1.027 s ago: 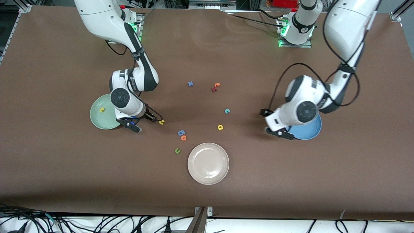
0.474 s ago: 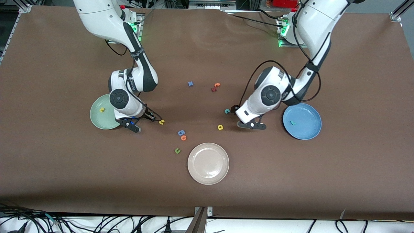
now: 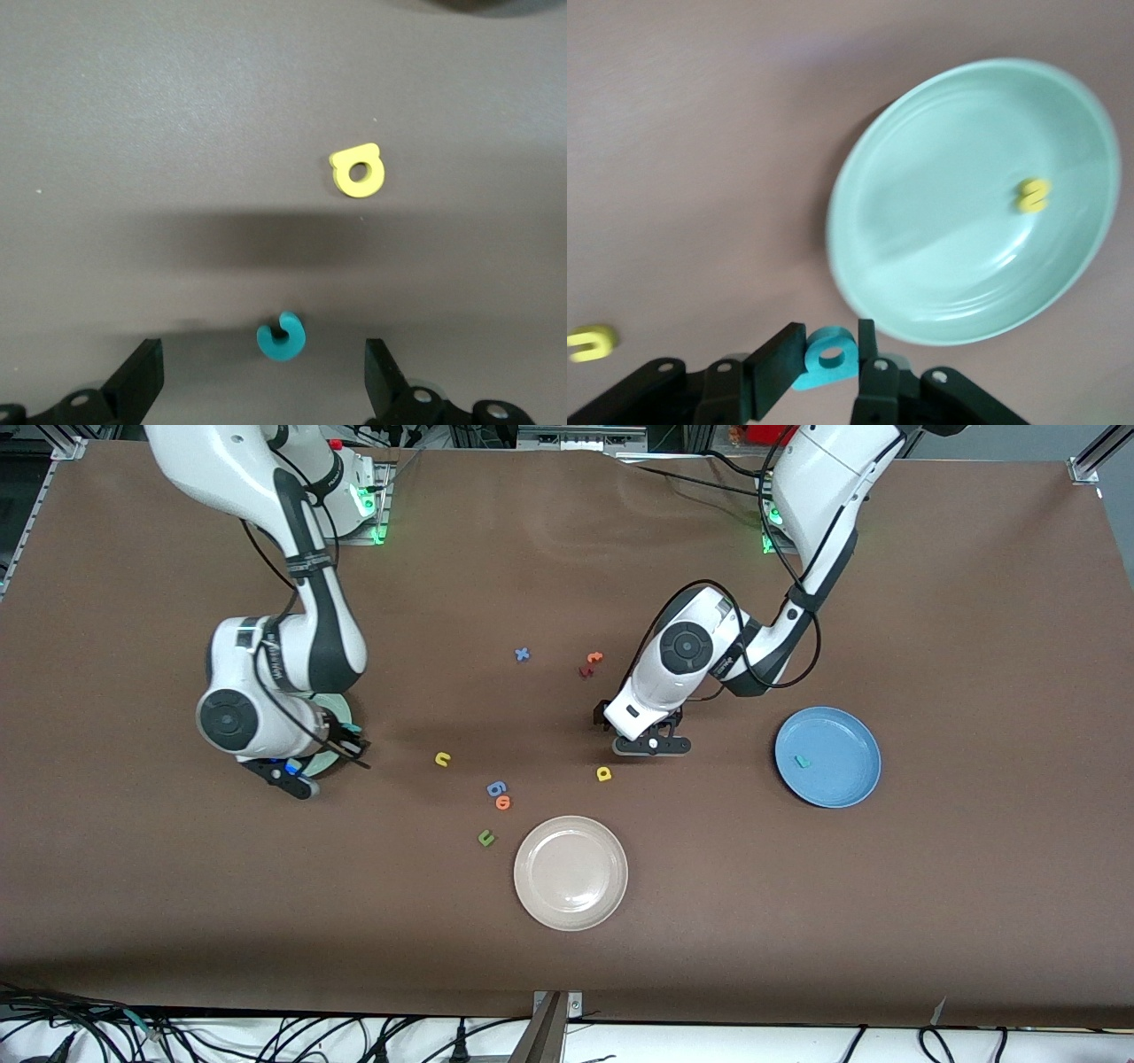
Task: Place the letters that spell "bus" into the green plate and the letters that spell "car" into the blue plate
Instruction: 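Move the cyan a onto the green plate with the right gripper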
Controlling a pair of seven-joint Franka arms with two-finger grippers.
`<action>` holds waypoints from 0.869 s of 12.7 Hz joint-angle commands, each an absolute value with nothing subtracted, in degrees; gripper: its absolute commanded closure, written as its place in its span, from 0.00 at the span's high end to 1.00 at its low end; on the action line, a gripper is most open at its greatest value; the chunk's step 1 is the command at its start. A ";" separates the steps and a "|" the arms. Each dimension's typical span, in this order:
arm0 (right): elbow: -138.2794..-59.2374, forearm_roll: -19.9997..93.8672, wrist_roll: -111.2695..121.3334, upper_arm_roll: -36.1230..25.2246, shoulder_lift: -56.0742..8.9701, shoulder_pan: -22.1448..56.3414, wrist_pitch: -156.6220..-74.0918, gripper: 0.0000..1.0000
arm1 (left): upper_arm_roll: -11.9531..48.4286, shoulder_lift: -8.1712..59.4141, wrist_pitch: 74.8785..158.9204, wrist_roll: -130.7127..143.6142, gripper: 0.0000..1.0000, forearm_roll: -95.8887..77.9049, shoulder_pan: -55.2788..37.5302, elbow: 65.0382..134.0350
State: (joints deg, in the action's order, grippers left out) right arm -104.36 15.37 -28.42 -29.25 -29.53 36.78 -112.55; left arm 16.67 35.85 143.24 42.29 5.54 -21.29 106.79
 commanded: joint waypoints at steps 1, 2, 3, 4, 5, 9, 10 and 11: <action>-106.69 15.73 -19.37 -33.65 -29.71 36.91 -111.01 0.00 | 16.08 37.08 144.67 46.84 0.99 9.31 -22.15 106.53; -108.70 16.17 -16.20 -34.45 -29.71 36.74 -111.18 0.00 | 16.08 37.18 144.67 46.93 0.97 9.32 -22.24 106.44; -110.90 16.43 -13.91 -34.54 -29.71 35.96 -111.88 0.00 | 16.08 37.26 144.67 46.93 0.94 9.32 -22.58 106.35; -112.31 17.31 -11.36 -34.54 -29.79 34.73 -112.15 0.01 | 16.08 37.70 144.67 47.19 0.91 9.32 -22.67 106.26; -113.37 19.05 -7.51 -34.54 -30.14 33.06 -112.32 0.01 | 16.08 37.79 144.58 47.20 0.88 9.32 -23.20 106.26; -116.36 23.99 2.63 -34.37 -32.87 29.79 -115.92 0.01 | 15.65 38.14 144.14 47.72 0.83 9.40 -24.70 106.08; -116.63 24.08 2.64 -34.28 -32.96 29.79 -116.45 0.02 | 15.64 38.23 143.97 47.72 0.82 9.40 -24.70 106.00; -116.72 24.08 2.55 -34.19 -33.05 29.79 -116.37 0.06 | 15.56 38.41 143.79 47.72 0.81 9.49 -24.87 105.56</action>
